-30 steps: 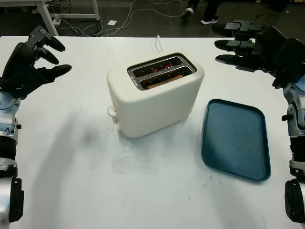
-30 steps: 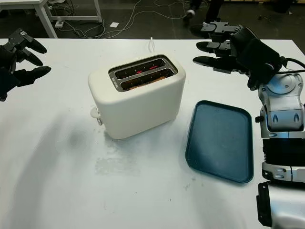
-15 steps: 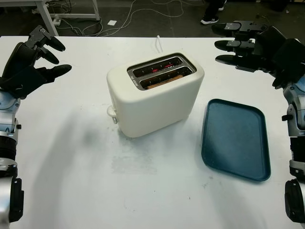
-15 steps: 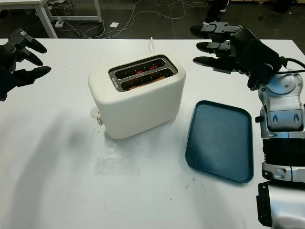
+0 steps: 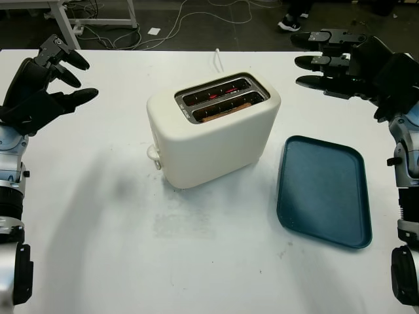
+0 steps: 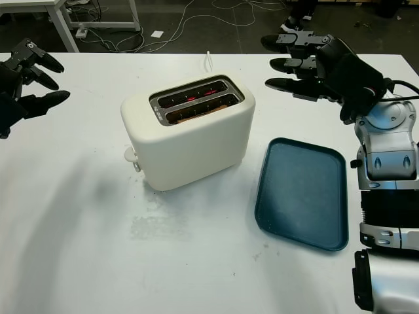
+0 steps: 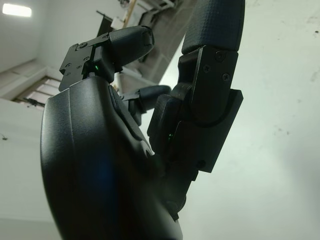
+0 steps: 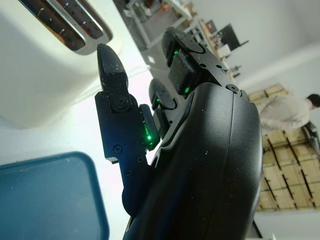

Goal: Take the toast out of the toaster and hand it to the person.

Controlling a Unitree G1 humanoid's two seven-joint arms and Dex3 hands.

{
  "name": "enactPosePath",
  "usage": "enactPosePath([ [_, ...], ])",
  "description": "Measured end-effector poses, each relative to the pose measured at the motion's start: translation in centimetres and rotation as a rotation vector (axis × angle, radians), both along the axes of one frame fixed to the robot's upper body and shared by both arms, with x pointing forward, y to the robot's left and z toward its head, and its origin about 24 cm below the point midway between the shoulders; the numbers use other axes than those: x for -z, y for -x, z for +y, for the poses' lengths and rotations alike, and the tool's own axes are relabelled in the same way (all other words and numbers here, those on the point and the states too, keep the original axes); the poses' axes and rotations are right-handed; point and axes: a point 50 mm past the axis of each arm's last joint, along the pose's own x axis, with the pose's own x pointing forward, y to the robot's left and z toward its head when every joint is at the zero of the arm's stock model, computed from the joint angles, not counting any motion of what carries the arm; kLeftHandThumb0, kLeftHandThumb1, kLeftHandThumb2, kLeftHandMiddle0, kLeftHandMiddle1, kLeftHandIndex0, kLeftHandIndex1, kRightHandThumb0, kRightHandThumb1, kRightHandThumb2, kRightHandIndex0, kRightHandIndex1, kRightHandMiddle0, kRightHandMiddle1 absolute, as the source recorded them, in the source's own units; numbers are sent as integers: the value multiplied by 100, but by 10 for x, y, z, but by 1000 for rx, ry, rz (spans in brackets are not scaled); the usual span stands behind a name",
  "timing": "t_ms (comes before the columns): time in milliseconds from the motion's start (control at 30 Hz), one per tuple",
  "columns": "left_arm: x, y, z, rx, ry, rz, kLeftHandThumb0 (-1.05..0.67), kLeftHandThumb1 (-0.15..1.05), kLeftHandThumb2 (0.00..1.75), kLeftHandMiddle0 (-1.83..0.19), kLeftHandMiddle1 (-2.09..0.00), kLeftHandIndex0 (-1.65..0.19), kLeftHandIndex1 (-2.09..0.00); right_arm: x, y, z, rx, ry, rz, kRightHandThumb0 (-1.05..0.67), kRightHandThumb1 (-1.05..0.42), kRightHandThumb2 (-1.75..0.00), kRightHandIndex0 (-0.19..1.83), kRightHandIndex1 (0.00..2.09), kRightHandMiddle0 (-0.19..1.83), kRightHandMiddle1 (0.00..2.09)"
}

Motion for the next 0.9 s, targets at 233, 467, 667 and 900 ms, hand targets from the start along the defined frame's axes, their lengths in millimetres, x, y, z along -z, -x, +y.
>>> enactPosePath([
  [233,-4,-4,-4,-21,38,44,-105,92,17,-29,-166,-20,-164,-1,0,0,0,-2,3,-34,-92,-3,54,1,51,0],
  [467,-19,2,-16,14,42,-31,-105,92,27,-12,-169,-1,-166,-5,2,-1,-2,-11,-3,-34,-92,-8,52,0,48,0],
  [667,-16,4,-15,2,37,-32,-105,92,28,-10,-171,-1,-165,-4,2,-2,-6,-14,-6,-31,-92,-10,51,0,47,0],
  [900,-15,4,-15,9,44,-14,-105,92,24,-15,-170,-6,-166,-5,2,0,-9,-3,-12,-36,-92,-7,54,2,48,1],
])
